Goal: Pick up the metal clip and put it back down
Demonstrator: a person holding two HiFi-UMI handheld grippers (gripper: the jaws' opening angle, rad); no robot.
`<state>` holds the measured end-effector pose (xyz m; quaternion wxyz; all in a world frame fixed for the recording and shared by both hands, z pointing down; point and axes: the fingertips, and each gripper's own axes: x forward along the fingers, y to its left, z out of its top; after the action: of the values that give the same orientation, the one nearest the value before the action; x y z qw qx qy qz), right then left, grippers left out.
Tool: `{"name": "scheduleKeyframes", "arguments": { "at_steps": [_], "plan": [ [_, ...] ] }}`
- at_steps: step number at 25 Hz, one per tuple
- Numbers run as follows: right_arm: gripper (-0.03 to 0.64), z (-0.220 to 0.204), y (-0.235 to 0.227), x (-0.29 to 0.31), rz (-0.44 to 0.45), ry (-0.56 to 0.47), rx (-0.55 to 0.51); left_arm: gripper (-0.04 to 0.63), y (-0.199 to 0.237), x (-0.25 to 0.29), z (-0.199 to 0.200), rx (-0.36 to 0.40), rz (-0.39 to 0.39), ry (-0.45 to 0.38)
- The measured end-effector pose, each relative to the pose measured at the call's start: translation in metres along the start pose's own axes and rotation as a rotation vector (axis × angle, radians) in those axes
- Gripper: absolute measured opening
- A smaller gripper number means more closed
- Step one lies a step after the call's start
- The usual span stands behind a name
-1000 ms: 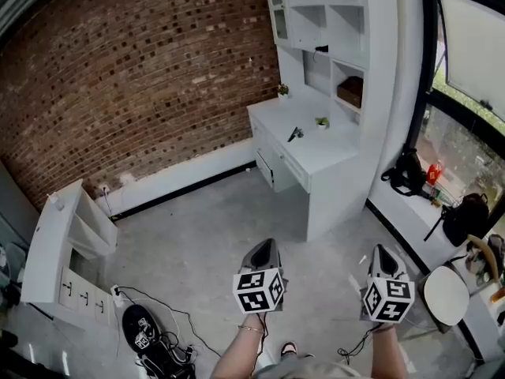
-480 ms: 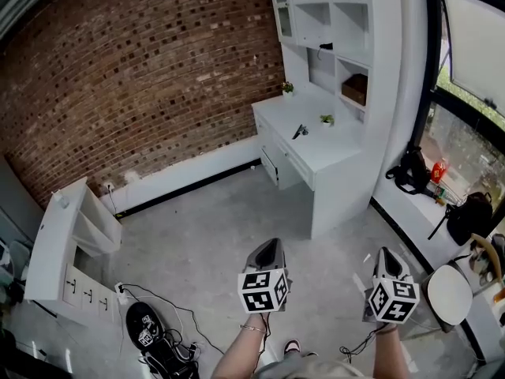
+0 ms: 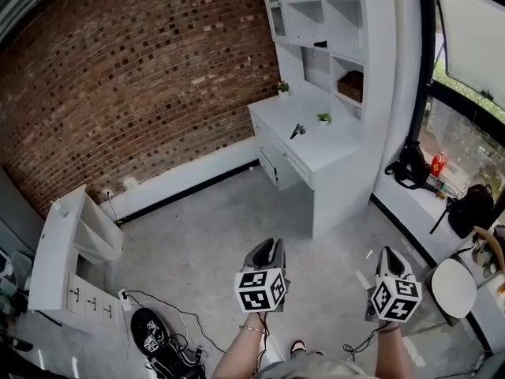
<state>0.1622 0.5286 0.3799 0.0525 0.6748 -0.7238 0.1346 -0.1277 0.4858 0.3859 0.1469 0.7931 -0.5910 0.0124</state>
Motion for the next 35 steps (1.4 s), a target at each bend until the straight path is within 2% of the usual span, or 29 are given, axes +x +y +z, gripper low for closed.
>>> {"name": "scheduleKeyframes", "arguments": {
  "at_steps": [5, 12, 18, 27, 35],
  "plan": [
    [0.002, 0.001, 0.004, 0.006, -0.017, -0.001, 0.001, 0.107, 0.012, 0.006, 0.001, 0.013, -0.005, 0.007],
    [0.002, 0.004, 0.008, 0.016, -0.039, -0.001, -0.011, 0.144, 0.026, 0.017, -0.002, -0.009, -0.027, 0.015],
    [0.002, 0.005, 0.012, 0.022, -0.075, 0.004, -0.014, 0.146, 0.048, 0.022, -0.007, -0.055, -0.028, 0.027],
    [0.002, -0.010, 0.014, 0.046, -0.081, 0.056, 0.013, 0.146, 0.064, 0.044, -0.010, -0.045, -0.015, 0.059],
    [0.002, -0.011, 0.010, 0.083, -0.083, 0.083, 0.009, 0.145, 0.081, 0.079, -0.011, -0.067, 0.004, 0.075]
  ]
}}
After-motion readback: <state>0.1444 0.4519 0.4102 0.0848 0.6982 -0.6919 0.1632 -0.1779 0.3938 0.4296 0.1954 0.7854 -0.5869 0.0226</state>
